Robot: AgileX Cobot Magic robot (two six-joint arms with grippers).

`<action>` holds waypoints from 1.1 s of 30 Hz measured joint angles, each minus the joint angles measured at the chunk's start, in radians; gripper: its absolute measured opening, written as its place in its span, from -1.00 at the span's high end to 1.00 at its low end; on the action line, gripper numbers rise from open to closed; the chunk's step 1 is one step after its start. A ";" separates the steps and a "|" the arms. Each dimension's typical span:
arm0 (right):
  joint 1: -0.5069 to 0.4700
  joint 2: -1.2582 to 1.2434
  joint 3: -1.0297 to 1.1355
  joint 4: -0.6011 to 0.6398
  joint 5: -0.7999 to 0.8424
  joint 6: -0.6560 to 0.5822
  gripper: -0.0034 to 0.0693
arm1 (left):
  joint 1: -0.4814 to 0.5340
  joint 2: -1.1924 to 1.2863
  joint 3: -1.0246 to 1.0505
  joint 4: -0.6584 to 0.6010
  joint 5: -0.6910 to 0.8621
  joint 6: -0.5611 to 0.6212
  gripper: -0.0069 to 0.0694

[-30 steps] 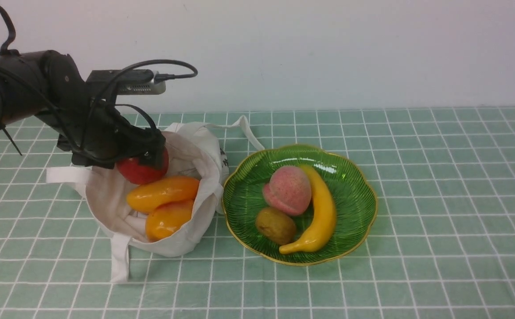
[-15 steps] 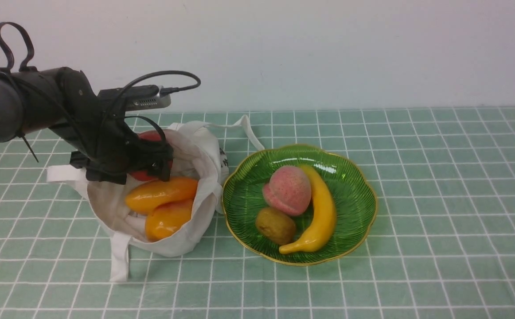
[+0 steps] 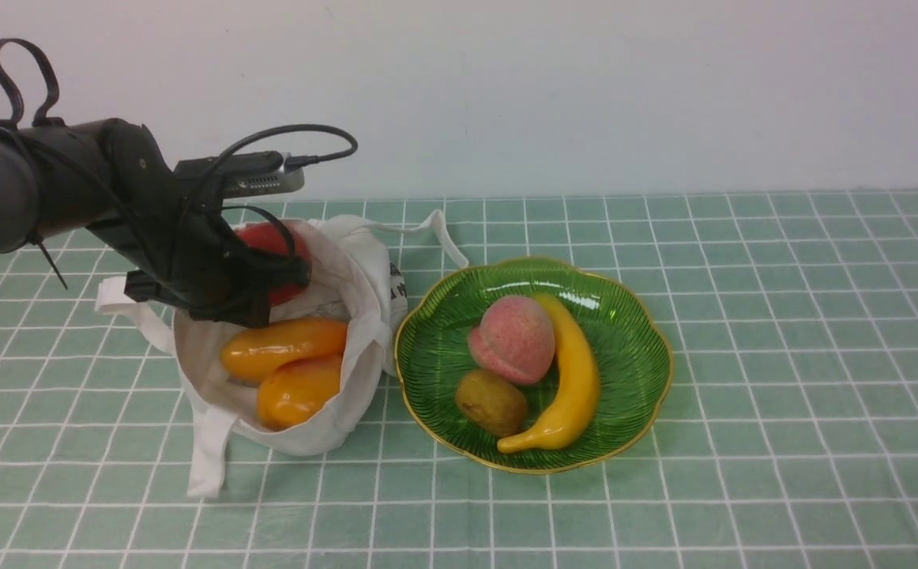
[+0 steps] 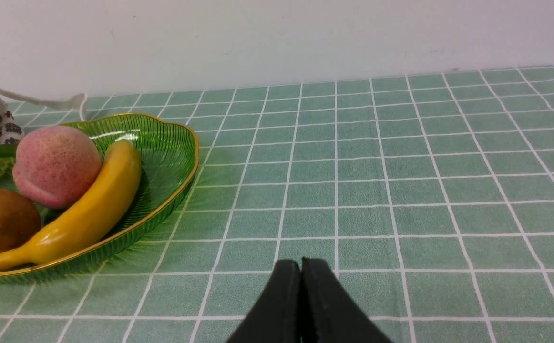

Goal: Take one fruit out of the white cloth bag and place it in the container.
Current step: 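Reach into the white bag and grasp the apple with the left gripper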

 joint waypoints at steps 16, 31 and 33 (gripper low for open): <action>0.000 0.000 0.000 0.000 0.000 0.000 0.94 | 0.000 -0.069 -0.002 -0.033 0.027 -0.049 -0.52; 0.000 0.000 0.000 0.000 0.000 0.000 0.94 | 0.000 0.004 -0.002 -0.075 -0.177 -0.049 -0.97; 0.000 0.000 0.000 0.000 0.000 0.000 0.94 | 0.000 0.014 -0.002 -0.078 -0.188 -0.049 -0.95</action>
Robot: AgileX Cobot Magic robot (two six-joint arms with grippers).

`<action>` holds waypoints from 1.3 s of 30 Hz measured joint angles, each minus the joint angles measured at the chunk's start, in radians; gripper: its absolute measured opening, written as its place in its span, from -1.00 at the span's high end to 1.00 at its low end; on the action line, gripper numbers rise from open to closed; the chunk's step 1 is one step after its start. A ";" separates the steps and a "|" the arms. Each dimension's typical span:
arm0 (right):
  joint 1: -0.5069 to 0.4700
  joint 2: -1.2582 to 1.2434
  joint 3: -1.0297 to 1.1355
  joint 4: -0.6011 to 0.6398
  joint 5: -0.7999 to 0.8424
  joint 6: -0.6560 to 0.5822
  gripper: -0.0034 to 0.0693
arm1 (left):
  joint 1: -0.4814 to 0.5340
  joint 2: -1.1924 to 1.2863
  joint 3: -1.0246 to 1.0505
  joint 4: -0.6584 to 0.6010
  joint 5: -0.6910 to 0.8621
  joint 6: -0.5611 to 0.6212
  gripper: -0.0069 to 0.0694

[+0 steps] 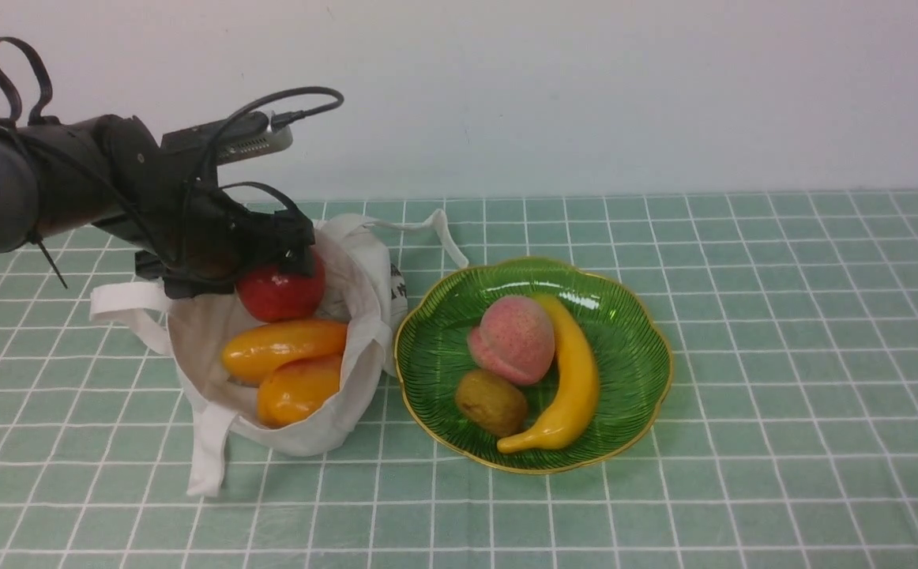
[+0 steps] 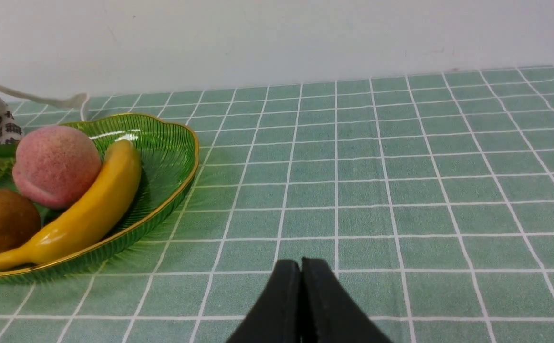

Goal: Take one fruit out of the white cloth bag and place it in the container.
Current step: 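Reach into the white bag and grasp the apple with the left gripper, then place the held apple onto the plate with the left gripper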

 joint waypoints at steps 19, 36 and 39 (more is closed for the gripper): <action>0.000 0.000 0.000 0.000 0.000 0.000 0.94 | -0.002 -0.069 0.000 0.008 0.066 -0.003 -0.71; 0.000 0.000 0.000 0.000 0.000 0.000 0.94 | -0.188 -0.304 -0.077 -0.141 0.402 0.192 -0.71; 0.000 0.000 0.000 0.000 0.000 0.000 0.94 | -0.265 -0.255 -0.077 -0.155 0.378 0.221 -0.71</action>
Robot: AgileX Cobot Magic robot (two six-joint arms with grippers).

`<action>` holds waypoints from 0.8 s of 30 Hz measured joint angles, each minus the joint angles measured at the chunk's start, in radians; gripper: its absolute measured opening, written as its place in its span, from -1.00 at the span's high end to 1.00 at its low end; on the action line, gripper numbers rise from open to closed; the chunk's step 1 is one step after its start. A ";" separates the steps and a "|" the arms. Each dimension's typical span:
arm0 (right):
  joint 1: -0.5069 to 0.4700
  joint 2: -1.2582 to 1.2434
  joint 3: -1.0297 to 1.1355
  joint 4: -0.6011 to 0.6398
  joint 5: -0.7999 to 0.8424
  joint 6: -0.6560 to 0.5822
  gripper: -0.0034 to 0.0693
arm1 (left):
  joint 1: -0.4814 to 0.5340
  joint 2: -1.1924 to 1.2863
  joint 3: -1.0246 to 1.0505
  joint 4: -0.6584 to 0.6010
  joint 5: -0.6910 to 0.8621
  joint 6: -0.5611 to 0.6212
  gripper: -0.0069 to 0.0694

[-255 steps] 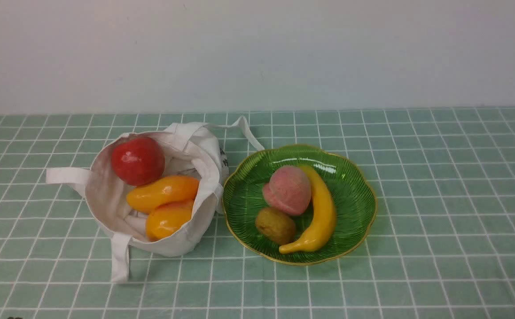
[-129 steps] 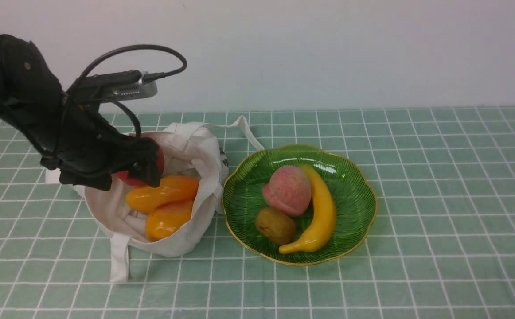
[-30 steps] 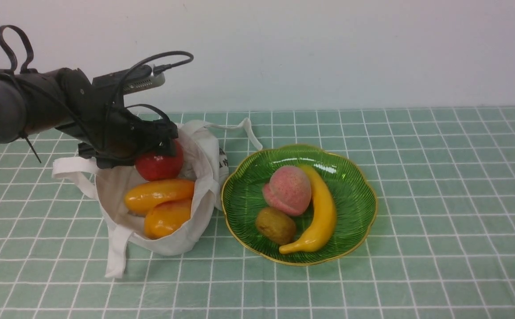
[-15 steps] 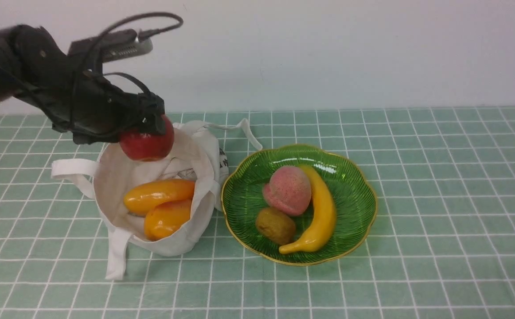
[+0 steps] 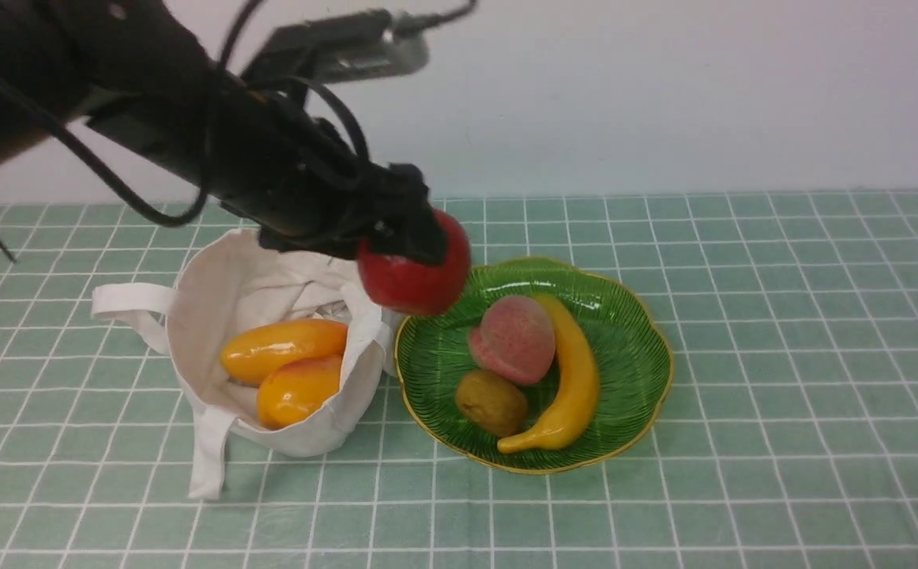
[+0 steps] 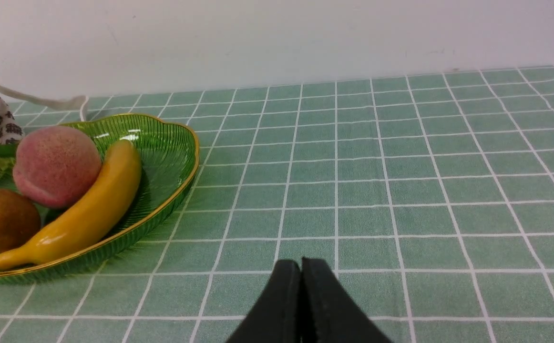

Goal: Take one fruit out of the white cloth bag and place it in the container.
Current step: 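Place the held apple onto the plate with the left gripper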

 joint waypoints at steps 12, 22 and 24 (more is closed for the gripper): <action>0.000 0.000 0.000 0.000 0.000 0.000 0.94 | -0.136 0.218 0.000 -0.011 -0.202 0.021 -0.71; 0.000 0.000 0.000 0.000 0.000 0.000 0.94 | -0.136 0.270 0.000 -0.018 -0.327 0.043 -0.97; 0.000 0.000 0.000 0.000 0.000 0.000 0.94 | -0.136 0.280 0.000 -0.019 -0.364 0.043 -0.97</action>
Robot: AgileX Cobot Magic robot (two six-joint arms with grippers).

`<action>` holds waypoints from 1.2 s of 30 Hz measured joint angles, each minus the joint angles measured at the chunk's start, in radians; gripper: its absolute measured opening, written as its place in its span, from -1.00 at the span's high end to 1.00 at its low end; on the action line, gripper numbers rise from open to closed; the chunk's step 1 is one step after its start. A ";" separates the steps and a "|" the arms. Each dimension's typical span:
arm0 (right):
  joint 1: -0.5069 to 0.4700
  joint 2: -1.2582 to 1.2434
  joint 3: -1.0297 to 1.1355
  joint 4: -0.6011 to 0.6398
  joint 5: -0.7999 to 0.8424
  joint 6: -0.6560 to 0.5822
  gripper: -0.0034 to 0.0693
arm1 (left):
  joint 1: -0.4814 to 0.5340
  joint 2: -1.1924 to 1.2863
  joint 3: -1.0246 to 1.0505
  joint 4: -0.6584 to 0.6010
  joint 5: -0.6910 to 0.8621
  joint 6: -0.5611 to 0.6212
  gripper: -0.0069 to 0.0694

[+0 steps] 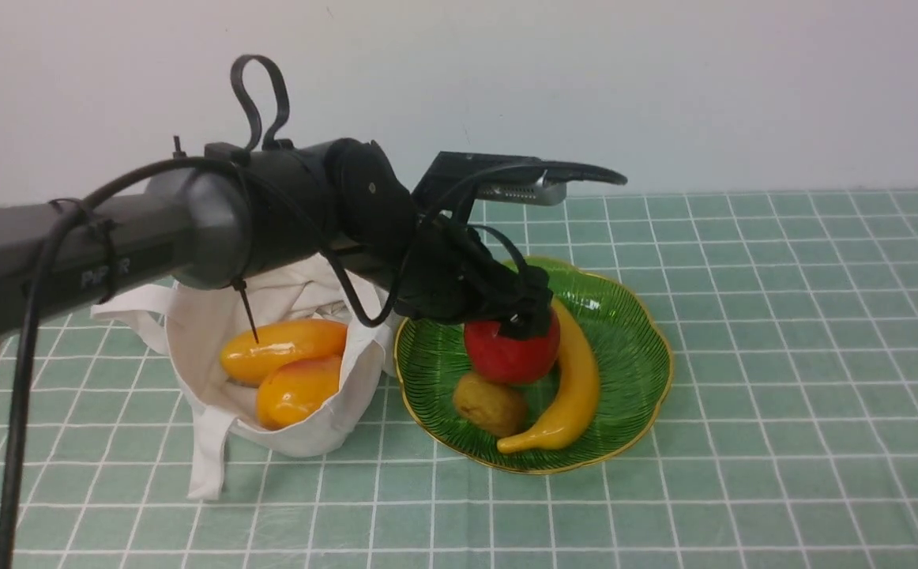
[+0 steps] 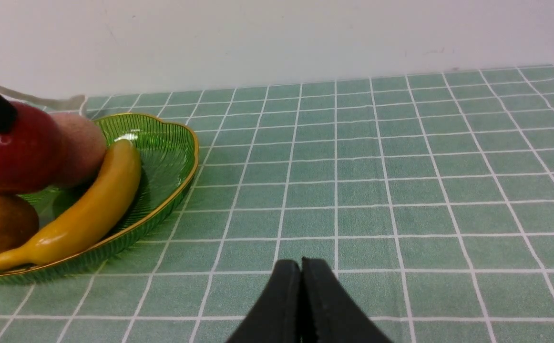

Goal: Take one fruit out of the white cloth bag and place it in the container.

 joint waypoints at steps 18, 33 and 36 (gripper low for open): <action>0.000 0.000 0.000 0.000 0.000 0.000 0.94 | 0.000 -0.114 -0.125 0.024 0.005 0.003 -0.77; 0.000 0.000 0.000 0.000 0.000 0.000 0.94 | 0.029 -0.579 -0.128 0.388 0.577 -0.021 0.84; 0.000 0.000 0.000 0.000 0.000 0.000 0.94 | 0.029 -0.694 -0.116 0.398 0.671 -0.032 0.84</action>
